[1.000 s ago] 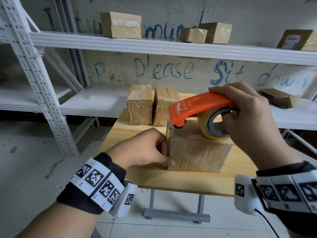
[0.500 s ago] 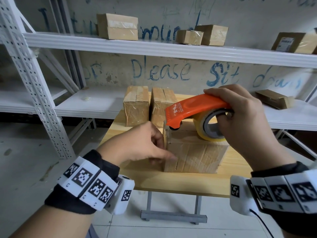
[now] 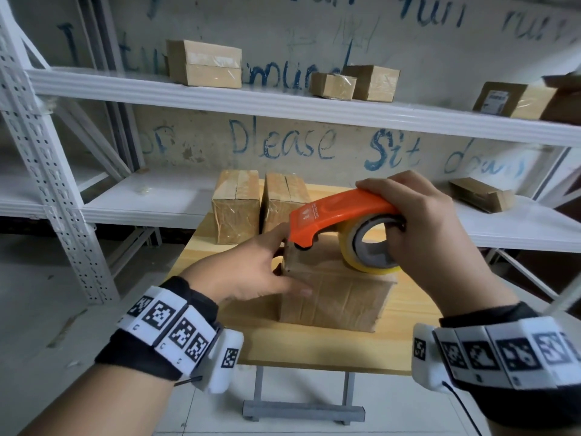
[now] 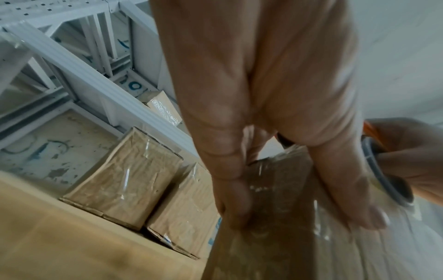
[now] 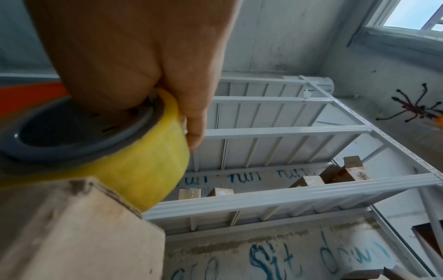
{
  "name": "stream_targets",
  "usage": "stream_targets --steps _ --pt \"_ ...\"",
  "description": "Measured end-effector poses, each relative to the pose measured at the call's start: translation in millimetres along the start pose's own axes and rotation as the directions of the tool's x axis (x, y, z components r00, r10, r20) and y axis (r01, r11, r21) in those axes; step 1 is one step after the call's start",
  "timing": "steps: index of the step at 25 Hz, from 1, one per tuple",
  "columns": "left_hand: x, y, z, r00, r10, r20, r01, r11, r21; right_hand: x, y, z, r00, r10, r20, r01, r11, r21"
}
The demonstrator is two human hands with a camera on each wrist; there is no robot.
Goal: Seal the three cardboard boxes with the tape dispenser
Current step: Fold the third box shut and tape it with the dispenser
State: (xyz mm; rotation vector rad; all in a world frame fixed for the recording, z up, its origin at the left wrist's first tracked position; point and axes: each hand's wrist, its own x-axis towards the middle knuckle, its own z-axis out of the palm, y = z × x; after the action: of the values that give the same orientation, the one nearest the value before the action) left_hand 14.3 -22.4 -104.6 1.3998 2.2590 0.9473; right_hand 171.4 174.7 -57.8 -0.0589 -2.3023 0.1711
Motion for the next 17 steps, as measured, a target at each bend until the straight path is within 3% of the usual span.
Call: stream_targets --steps 10,17 --pt "-3 -5 -4 1.000 0.013 0.017 -0.012 1.000 -0.003 -7 5 -8 0.999 -0.046 0.006 0.047 0.990 -0.133" --pt "-18 -10 -17 0.994 -0.101 0.037 0.098 0.993 0.062 -31 30 -8 0.995 0.084 -0.046 -0.088 0.991 -0.097"
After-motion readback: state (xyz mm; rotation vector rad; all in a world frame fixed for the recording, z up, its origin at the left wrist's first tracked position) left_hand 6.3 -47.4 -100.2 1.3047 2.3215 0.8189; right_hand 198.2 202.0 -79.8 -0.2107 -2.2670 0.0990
